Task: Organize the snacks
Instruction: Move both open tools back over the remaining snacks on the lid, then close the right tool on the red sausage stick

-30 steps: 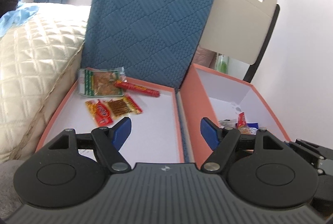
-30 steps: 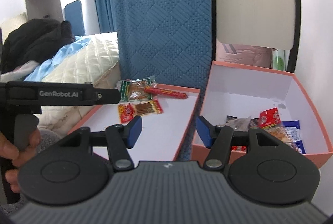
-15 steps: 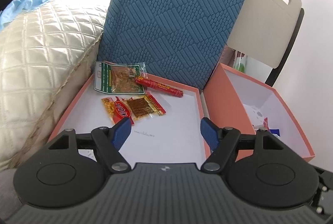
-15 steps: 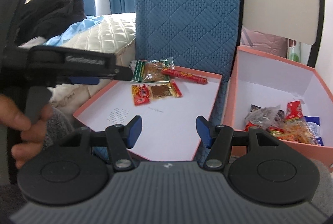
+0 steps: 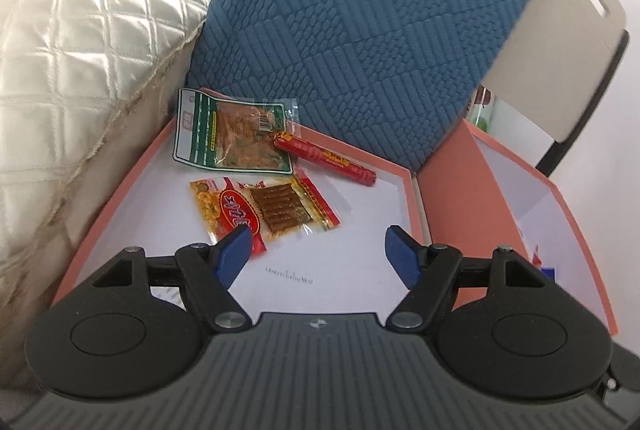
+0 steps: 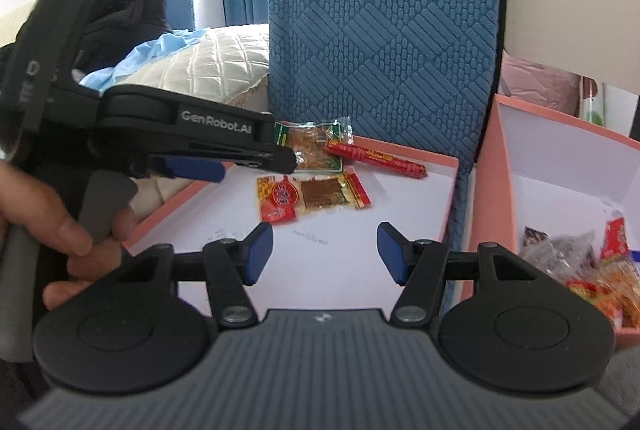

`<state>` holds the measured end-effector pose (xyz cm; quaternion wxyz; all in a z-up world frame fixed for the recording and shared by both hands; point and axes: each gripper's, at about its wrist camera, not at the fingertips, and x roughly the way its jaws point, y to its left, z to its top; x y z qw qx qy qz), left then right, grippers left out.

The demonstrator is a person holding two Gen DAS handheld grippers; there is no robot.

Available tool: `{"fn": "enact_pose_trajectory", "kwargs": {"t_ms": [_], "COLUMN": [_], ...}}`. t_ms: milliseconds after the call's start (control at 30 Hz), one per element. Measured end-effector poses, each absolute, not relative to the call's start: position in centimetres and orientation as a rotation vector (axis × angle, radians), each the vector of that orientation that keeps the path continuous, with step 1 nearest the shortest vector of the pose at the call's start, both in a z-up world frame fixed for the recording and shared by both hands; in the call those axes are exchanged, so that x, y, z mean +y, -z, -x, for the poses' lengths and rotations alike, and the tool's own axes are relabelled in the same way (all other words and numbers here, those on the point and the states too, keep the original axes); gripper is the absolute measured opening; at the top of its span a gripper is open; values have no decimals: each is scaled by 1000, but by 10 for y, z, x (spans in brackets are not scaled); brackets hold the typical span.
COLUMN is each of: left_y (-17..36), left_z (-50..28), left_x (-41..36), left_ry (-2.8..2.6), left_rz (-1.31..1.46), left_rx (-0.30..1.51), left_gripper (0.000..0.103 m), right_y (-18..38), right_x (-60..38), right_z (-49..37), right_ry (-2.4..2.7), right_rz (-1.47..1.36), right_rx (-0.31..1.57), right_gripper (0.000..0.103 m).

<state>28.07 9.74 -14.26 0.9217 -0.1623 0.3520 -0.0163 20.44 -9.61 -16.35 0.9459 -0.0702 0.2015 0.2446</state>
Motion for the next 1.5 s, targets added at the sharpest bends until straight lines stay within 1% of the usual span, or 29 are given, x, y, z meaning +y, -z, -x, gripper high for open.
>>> {"fn": "enact_pose_trajectory", "kwargs": {"t_ms": [533,633,800,1100,1233,1500], "left_y": [185,188,187,189,193,196], "left_z": [-377,-395,-415,-430,-430,-431], "left_x": [136,138,140,146,135,122], "left_ry": [-31,-14,15,26,53,68], "left_rz": [489,484,469,404,361,293], "left_rx": [885,913,921,986,1021,1039], "left_gripper": [77,77,77,77,77,77], "right_y": [180,183,182,164,161,161], "right_x": [-57,-51,-54,-74,-73,-44], "right_z": [-282,-300,-335,-404,-440,-479], "right_ry": [-562,-544,-486,-391,-454,-581], "right_rz": [175,207,181,51,33,226], "right_rx": [474,488,508,591,694,756], "right_gripper": [60,60,60,60,60,60]}}
